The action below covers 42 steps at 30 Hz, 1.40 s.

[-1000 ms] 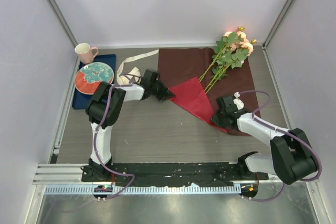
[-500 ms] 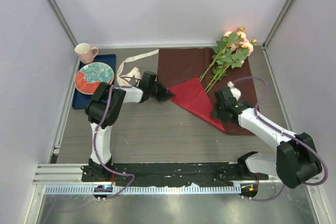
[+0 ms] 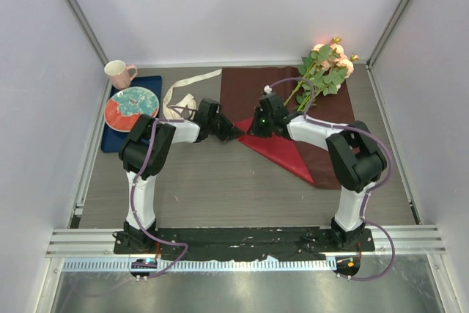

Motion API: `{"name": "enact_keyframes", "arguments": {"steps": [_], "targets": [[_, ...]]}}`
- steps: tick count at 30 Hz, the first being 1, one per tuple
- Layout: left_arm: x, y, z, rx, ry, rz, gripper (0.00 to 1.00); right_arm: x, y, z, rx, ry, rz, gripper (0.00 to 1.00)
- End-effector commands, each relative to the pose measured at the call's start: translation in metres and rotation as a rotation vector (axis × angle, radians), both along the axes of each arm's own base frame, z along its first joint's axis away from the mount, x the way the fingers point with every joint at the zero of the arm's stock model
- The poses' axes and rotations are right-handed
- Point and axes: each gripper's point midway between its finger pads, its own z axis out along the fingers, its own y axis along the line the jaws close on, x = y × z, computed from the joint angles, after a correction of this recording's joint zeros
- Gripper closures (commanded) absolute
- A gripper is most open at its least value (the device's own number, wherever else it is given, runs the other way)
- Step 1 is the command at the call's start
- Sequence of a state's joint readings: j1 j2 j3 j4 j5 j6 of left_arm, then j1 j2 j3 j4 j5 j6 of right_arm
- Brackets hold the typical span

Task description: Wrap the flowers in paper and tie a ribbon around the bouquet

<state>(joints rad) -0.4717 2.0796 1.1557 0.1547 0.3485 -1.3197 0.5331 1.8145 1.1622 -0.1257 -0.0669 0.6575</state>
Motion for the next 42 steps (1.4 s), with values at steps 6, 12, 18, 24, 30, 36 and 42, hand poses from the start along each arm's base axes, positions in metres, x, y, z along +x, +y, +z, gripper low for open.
{"name": "enact_keyframes", "arguments": {"steps": [6,12,18,24,30,36,42], "targets": [[-0.035,0.05,-0.065,0.23,0.138,0.015,1.0,0.001,0.003,-0.05,-0.008,0.005,0.033,1.0],[-0.01,0.063,-0.028,0.222,-0.039,-0.014,0.9,-0.011,-0.015,-0.075,-0.067,0.06,0.021,1.0],[-0.001,0.083,0.019,0.289,-0.185,-0.011,0.49,-0.017,-0.019,-0.077,-0.085,0.069,0.039,1.0],[-0.015,0.086,0.018,0.25,-0.158,0.037,0.36,-0.015,-0.017,-0.074,-0.07,0.067,0.054,1.0],[-0.007,0.074,-0.005,0.209,-0.139,0.039,0.41,-0.013,-0.014,-0.071,-0.056,0.065,0.067,1.0],[-0.003,0.07,-0.013,0.259,-0.165,0.02,0.62,-0.011,-0.014,-0.07,-0.048,0.064,0.071,1.0],[-0.021,0.062,0.014,0.153,-0.236,0.047,0.66,-0.009,-0.013,-0.07,-0.047,0.063,0.074,1.0]]}}
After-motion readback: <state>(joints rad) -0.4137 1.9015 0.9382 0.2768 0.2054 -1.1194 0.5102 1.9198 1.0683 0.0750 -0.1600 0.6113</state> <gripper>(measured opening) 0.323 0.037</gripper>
